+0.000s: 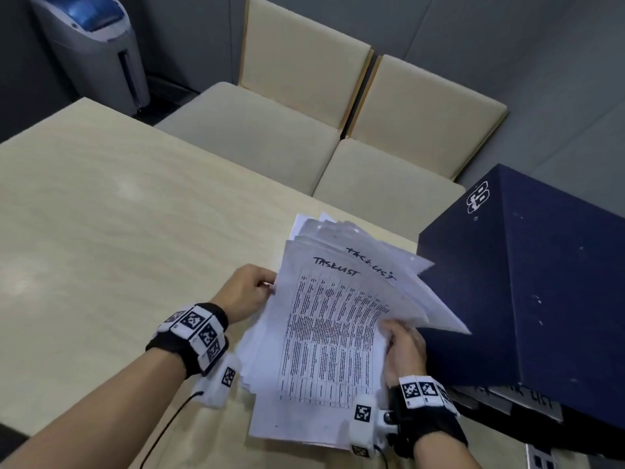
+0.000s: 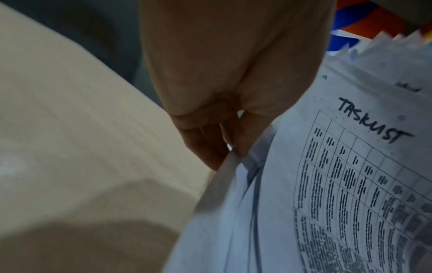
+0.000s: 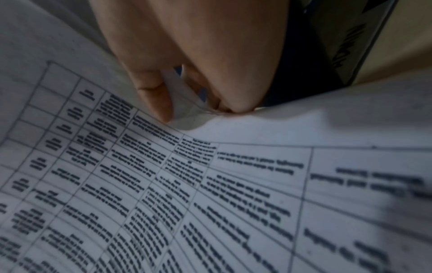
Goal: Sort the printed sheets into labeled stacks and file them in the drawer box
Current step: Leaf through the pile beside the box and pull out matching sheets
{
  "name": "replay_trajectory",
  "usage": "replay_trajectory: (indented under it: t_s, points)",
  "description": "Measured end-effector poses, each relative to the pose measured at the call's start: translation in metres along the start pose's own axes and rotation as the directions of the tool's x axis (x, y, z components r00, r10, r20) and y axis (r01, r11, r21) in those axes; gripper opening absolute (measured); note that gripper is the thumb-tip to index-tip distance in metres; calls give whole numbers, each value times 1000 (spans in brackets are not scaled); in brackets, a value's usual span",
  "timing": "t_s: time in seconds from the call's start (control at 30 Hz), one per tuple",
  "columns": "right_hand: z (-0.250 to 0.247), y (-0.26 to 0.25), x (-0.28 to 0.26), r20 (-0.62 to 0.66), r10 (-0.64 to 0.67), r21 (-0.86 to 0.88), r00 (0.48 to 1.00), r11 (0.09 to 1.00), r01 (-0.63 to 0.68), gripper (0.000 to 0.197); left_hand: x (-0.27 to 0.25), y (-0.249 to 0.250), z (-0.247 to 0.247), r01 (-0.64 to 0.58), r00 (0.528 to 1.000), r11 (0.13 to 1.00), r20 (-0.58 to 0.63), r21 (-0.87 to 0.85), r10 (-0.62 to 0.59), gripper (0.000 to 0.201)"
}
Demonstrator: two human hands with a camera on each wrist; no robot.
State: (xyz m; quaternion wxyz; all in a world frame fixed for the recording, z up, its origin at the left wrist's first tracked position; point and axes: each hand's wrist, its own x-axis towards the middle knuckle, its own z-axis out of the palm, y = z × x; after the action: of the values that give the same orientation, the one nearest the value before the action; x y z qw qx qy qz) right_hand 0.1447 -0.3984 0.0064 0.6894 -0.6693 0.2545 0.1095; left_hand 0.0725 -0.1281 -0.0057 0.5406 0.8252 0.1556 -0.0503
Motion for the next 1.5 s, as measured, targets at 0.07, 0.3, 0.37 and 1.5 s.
replay_trajectory:
  t_s: [0.07,0.3,0.37,1.5]
  points:
    - [-1,0,1,-4,26,4,1000,1000,-26,13,-1,0,5,37,999,997,41,-74,-34,33]
    - [-4,2,3,-35,-43,46,998,998,44,23,6,12,18,197,980,964,45,-180,-192,39]
    - [-5,3,4,-73,-45,42,996,998,49,25,11,12,22,213,976,957,-3,-198,-218,33]
    - [-4,2,-4,4,-148,86,989,985,147,30,12,10,16,250,959,957,-98,-147,-266,6]
